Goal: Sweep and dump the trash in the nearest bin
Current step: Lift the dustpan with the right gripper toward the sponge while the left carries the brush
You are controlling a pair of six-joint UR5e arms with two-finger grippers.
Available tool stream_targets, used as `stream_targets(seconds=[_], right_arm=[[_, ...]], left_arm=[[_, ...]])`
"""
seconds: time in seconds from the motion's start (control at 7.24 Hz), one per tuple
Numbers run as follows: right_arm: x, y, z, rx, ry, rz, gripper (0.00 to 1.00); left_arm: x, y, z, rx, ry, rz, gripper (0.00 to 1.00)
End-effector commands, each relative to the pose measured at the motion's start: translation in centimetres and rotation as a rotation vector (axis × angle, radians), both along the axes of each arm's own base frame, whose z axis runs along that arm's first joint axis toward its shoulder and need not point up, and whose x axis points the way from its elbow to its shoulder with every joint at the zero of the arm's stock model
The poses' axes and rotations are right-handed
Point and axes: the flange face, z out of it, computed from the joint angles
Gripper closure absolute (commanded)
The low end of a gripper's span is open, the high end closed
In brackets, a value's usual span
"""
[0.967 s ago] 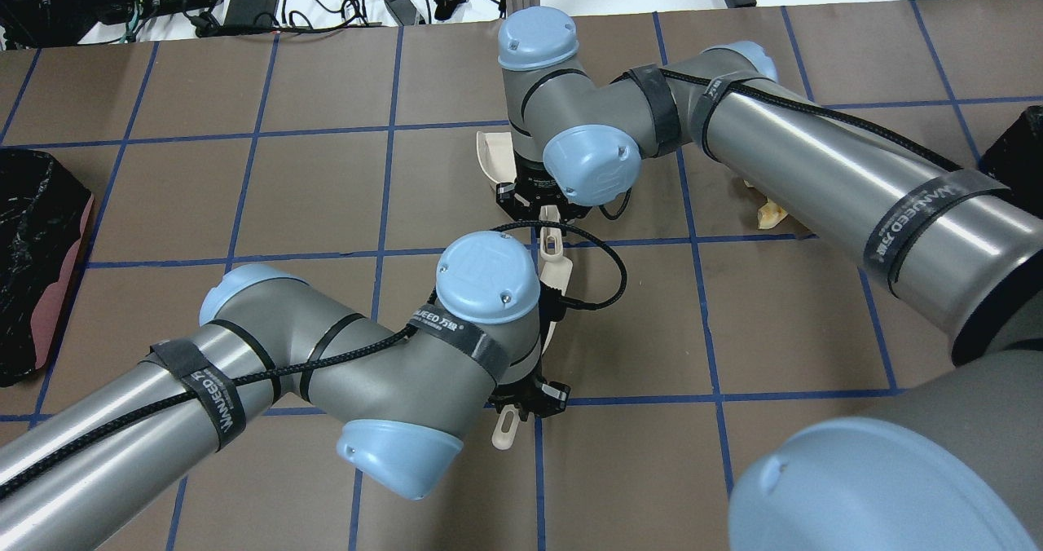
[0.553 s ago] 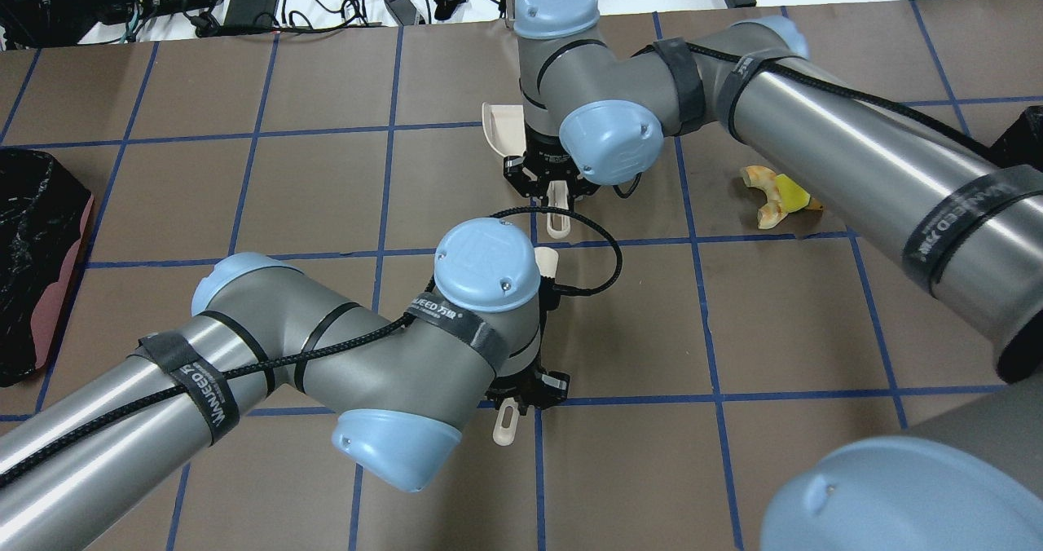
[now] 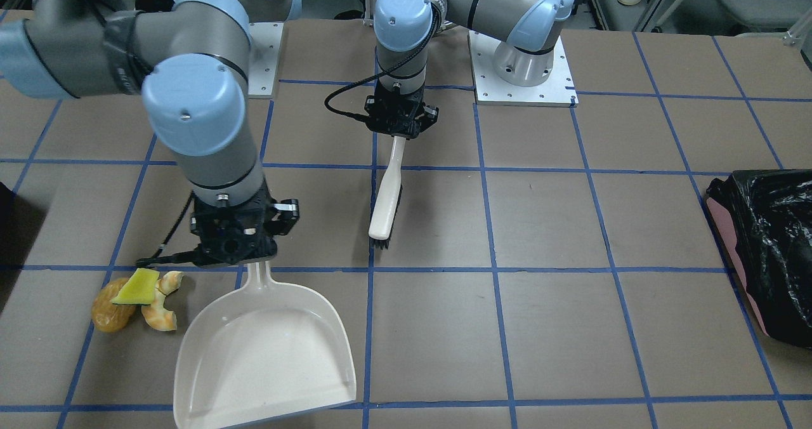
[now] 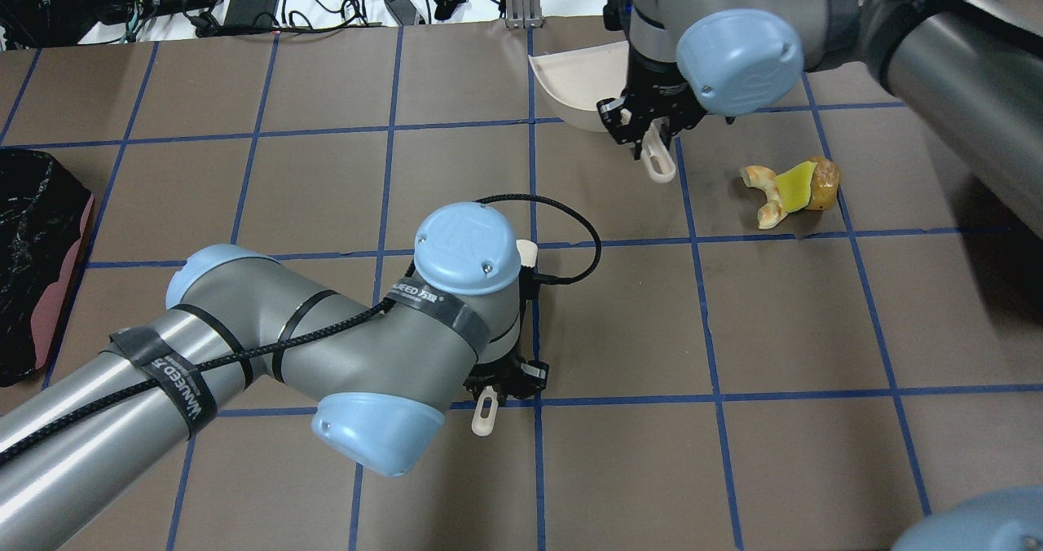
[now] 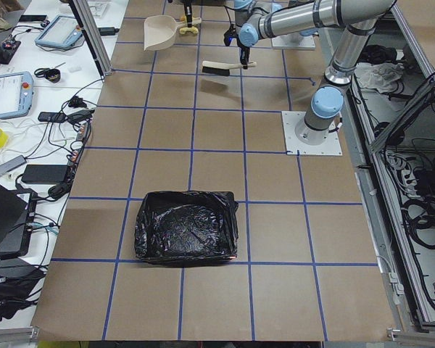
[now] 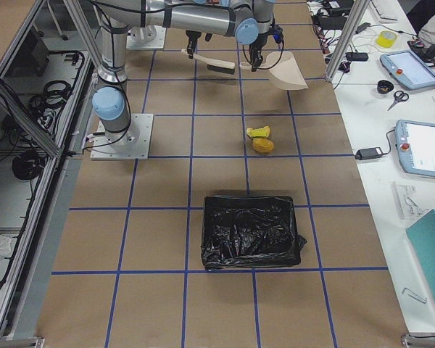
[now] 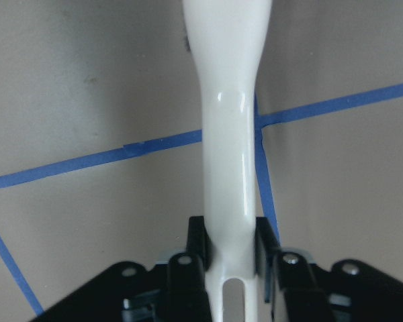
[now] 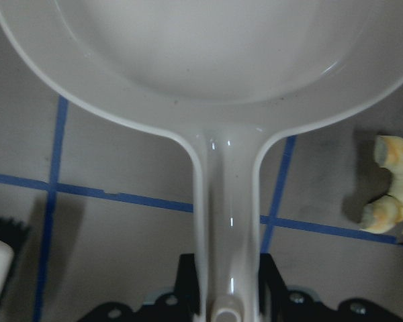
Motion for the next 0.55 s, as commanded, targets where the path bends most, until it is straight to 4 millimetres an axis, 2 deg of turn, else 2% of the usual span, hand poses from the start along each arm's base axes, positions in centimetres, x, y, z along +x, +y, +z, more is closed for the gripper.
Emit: stream_targets(seconds=[0.0,0.28,0.41], right_arm=[[-7.8,0.0,3.0,0.026,0.106,0.153,1.00],[-15.7,-1.0,3.5,0.060,0.099,0.321,1.00],[-20.0,-1.0,4.2,0.066,0.097,0.378,1.00]], left_arm=[[1.5,-4.6,2.7,-0.040,0.022,0.003,1.00],[1.1,-9.6,8.2,-0.033,0.018,0.057,1.00],[0.3,-11.6,9.2,-0.048,0.024,0.080,1.00]])
